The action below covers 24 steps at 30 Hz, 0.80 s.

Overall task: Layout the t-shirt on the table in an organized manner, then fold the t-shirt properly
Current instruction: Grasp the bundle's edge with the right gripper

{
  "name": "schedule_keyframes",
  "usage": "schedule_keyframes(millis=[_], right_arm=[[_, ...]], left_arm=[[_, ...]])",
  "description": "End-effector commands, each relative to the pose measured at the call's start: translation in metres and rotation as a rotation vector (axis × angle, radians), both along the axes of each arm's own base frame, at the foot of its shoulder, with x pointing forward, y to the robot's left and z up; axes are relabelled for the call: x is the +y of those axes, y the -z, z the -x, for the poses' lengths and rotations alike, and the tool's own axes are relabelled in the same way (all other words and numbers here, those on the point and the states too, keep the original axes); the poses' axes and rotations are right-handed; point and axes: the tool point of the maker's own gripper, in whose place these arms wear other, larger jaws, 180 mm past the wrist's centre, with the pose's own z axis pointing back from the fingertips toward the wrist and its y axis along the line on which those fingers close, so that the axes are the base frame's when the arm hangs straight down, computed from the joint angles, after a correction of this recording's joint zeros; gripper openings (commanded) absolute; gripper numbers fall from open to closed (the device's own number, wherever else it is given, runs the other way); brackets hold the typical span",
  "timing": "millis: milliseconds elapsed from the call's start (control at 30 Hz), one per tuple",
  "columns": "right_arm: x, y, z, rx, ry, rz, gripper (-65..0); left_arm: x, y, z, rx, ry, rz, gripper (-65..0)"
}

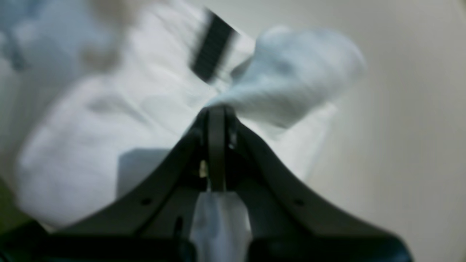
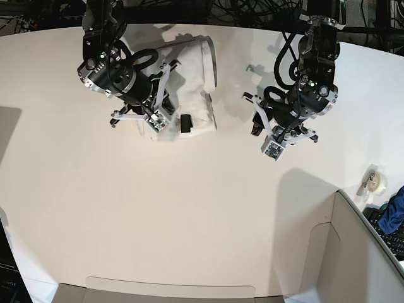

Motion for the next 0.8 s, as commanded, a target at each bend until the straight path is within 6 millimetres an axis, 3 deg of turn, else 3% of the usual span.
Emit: schedule_keyframes(millis=[0,200,400,533,767], right_arm=[[0.009,-0.014,-0.005,-0.054,-0.023,-0.033,-65.0],[0.032,-0.019,-0.002,-0.051,-0.045,-0.078,-65.0],[0.065,-0.037,-0.002,-0.103,-0.070,-0.185,-65.0],[0.077,-0.035,0.005,-0.065,-0.048,-0.210,-65.0],[0.054,-0.020,0.002,0.014,0.171,-0.225,-65.0]], left_arm=[[0.000,-0.012,-0.008,-0.049,0.003,0.006,-45.1],[0.002,-0.011,-0.008,-0.046,-0.004,0.005,-45.1],[0.005,0.003,-0.006,-0.003,-0.012,0.001,-45.1],[0.007,0.008,-0.005,0.010,-0.015,0.000,-45.1],[0.011,0.015,-0.004,0.034,-0.026,-0.004,-45.1]])
